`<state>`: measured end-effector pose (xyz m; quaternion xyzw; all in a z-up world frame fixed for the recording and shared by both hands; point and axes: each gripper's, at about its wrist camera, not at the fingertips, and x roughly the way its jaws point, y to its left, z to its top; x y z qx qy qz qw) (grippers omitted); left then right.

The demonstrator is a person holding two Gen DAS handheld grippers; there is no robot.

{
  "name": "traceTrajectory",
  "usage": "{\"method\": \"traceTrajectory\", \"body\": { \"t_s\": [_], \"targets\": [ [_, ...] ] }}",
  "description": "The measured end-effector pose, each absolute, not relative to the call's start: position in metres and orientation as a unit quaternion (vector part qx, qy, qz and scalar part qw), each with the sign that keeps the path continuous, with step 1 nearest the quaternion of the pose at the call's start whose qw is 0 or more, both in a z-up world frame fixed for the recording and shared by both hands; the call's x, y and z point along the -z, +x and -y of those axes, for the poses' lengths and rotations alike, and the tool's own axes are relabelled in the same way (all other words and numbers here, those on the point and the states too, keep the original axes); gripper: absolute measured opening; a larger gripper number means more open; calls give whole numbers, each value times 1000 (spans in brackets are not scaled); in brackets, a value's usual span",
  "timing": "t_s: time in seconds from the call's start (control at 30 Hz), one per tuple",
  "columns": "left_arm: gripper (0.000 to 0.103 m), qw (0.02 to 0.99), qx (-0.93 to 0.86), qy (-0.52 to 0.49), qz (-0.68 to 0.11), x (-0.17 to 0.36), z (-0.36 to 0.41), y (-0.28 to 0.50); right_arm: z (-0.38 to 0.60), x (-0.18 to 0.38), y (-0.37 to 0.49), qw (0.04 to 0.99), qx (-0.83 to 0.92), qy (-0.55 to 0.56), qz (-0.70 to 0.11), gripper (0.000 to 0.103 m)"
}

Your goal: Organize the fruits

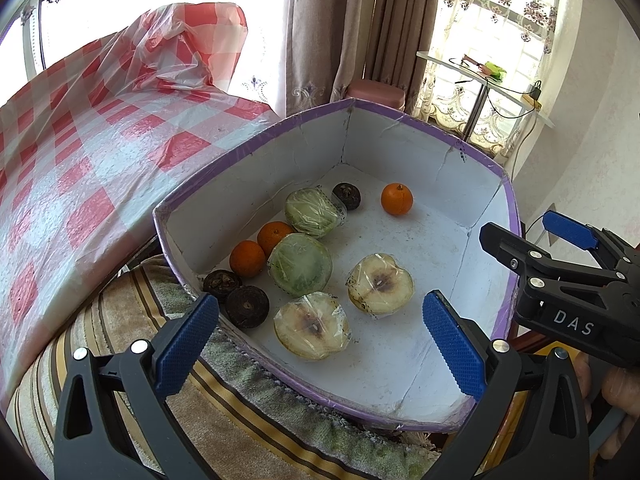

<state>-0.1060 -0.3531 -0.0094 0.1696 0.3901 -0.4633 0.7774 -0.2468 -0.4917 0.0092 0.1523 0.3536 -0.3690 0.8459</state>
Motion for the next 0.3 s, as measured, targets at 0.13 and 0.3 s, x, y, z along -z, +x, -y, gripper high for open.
{"method": "traceTrajectory", "body": {
  "t_s": [0.13, 0.3],
  "targets": [
    [99, 781, 461, 127, -401, -8, 334, -95, 487, -20, -243, 856, 354, 154, -345, 95],
    [99, 825, 392, 71, -401, -41, 252, -63, 446, -48, -214, 892, 285, 139, -324, 101]
  ]
}}
